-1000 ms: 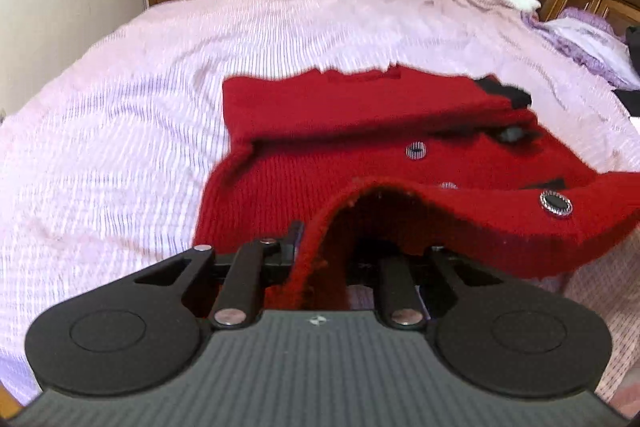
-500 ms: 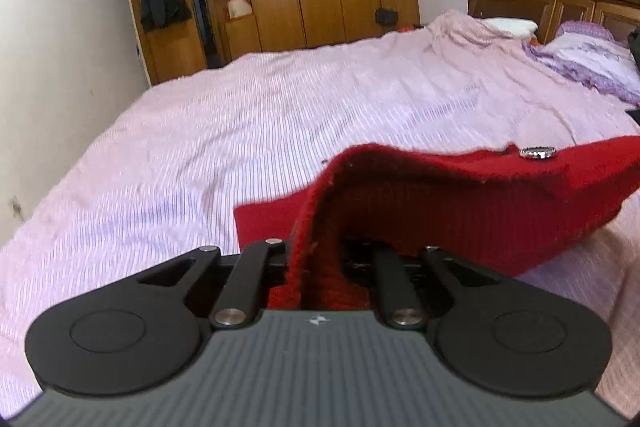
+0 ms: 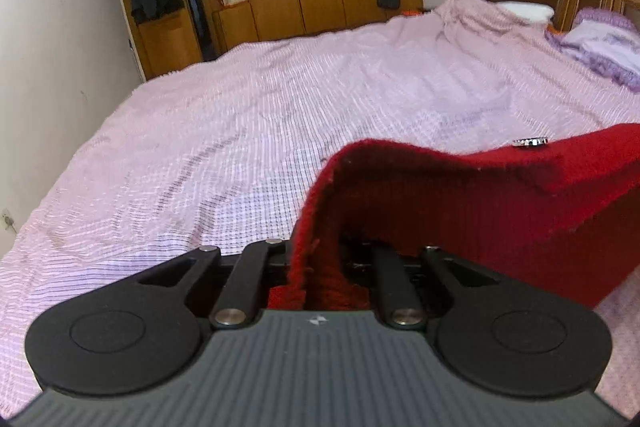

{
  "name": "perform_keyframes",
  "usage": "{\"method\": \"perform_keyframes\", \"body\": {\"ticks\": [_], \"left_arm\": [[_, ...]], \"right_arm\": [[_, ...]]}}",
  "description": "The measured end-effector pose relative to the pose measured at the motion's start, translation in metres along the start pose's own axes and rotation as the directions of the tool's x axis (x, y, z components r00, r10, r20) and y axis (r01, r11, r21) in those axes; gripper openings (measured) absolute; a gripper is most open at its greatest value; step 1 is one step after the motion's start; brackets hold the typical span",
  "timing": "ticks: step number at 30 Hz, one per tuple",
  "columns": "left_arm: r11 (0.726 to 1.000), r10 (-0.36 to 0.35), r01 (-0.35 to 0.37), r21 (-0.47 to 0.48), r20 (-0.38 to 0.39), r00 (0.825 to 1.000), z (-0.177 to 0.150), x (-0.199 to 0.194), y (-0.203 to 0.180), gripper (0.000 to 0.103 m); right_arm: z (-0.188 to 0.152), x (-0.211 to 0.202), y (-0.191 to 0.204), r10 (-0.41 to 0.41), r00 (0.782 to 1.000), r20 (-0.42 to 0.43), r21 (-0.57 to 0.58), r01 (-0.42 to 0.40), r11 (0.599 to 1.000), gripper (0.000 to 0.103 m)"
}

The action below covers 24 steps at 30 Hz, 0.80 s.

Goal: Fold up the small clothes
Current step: 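Lift the hem with both grippers and fold it toward the collar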

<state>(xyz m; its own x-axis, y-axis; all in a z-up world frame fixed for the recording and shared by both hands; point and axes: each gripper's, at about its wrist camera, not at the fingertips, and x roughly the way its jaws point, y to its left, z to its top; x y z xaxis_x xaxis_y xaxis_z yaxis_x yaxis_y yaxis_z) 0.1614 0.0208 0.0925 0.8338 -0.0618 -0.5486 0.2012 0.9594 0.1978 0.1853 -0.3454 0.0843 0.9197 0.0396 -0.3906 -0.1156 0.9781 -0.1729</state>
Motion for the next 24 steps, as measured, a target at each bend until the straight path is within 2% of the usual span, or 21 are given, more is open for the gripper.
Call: {"method": "perform_keyframes", "body": {"ticks": [4, 9, 11, 14, 17, 20, 22, 24], "left_arm": [[1.000, -0.020, 0.020, -0.008, -0.066, 0.998, -0.013, 0.051, 0.000, 0.014], [0.998, -0.058, 0.054, -0.033, -0.151, 0.987, -0.035, 0.102, 0.001, 0.014], [0.998, -0.064, 0.058, -0.039, -0.149, 0.987, -0.040, 0.111, 0.001, 0.015], [0.997, -0.071, 0.066, -0.044, -0.144, 0.987, -0.040, 0.115, 0.002, 0.015], [0.996, -0.077, 0.072, -0.045, -0.143, 0.987, -0.039, 0.108, 0.005, 0.019], [0.995, -0.092, 0.085, -0.053, -0.143, 0.985, -0.034, 0.090, 0.008, 0.032], [0.993, -0.115, 0.110, -0.048, -0.139, 0.984, -0.033, 0.078, 0.010, 0.050], [0.990, -0.140, 0.137, -0.028, -0.137, 0.981, -0.035, 0.065, 0.011, 0.058]], "right_arm": [[-0.012, 0.040, 0.006, -0.016, 0.997, -0.081, -0.005, 0.016, 1.000, 0.009], [-0.030, 0.080, 0.015, -0.025, 0.982, -0.185, 0.004, 0.026, 1.000, 0.010], [-0.037, 0.093, 0.019, -0.028, 0.977, -0.213, -0.011, 0.026, 1.000, 0.011], [-0.042, 0.100, 0.026, -0.051, 0.979, -0.197, -0.063, 0.039, 0.997, 0.012], [-0.041, 0.099, 0.025, -0.047, 0.979, -0.196, -0.051, 0.038, 0.998, 0.012], [-0.037, 0.093, 0.017, -0.019, 0.980, -0.196, -0.012, 0.017, 1.000, 0.013], [-0.034, 0.088, 0.011, -0.005, 0.982, -0.189, 0.013, 0.008, 1.000, 0.017], [-0.031, 0.080, 0.006, 0.008, 0.984, -0.178, 0.040, -0.001, 0.999, 0.024]]}}
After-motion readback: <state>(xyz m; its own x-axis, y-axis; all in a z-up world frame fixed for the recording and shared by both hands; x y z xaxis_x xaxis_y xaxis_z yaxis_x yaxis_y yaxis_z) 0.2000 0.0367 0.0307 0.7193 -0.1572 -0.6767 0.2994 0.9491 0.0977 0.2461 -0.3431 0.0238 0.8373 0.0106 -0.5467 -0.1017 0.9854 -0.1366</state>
